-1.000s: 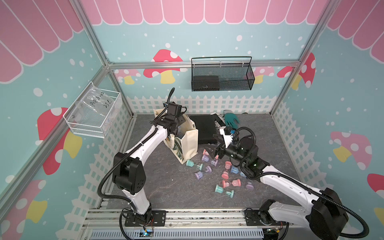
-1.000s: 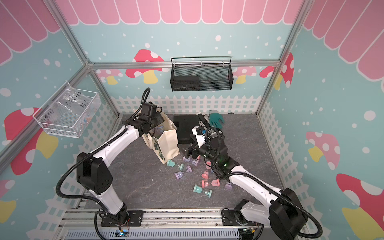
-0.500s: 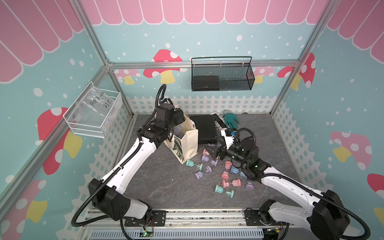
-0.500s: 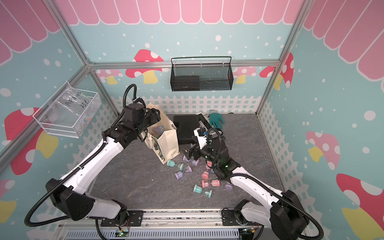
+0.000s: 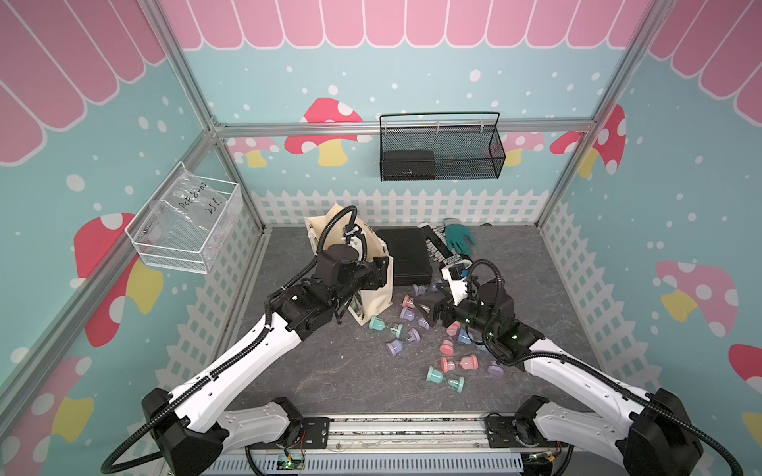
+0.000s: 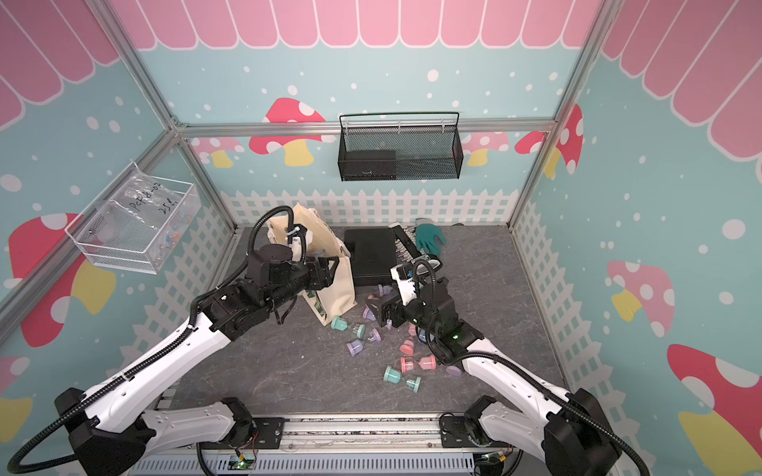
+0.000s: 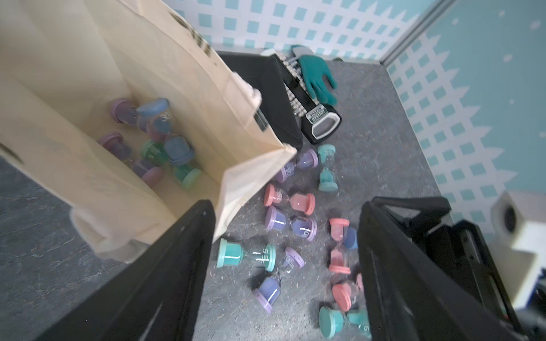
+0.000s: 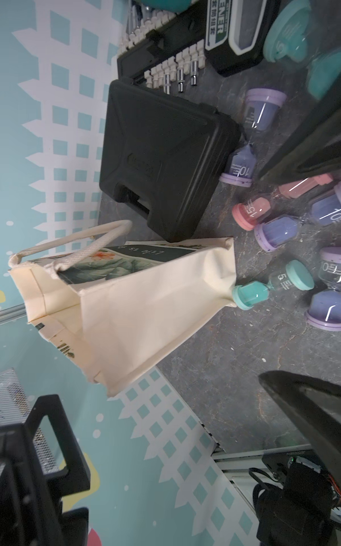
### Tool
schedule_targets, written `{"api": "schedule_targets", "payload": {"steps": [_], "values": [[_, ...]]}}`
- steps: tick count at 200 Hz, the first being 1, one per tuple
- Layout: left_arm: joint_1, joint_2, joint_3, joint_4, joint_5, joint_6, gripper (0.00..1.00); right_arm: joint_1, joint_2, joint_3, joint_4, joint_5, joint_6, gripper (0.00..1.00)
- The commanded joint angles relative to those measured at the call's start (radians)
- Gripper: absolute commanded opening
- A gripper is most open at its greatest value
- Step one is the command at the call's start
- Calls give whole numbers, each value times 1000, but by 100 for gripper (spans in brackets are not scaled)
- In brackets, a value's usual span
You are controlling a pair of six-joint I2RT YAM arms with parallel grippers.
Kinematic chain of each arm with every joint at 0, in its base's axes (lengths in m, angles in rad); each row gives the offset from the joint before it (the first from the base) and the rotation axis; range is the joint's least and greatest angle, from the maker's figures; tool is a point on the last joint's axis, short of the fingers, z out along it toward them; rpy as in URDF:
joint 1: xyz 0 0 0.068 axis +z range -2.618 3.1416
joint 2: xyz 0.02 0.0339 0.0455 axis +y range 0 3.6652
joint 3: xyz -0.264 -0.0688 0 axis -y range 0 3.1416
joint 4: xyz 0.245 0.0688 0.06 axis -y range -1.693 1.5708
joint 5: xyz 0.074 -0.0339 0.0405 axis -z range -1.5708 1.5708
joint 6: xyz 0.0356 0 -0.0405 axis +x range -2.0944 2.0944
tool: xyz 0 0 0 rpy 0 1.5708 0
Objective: Put the hourglass into the canvas bag
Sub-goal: Pick up the hourglass from the center of the board.
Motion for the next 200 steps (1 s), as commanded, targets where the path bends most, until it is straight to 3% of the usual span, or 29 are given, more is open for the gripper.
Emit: {"api": "schedule_targets", "payload": {"steps": [1, 35, 200], "values": [[-32, -19, -48, -21, 44, 69, 74, -4, -22, -40, -48, -14, 14, 100], [-69, 11, -107, -31, 172, 100, 74, -5, -66, -111, -81, -23, 35, 100], [-188, 465, -101, -12, 255, 237, 70, -4, -250, -307, -175, -39, 164, 100]]}}
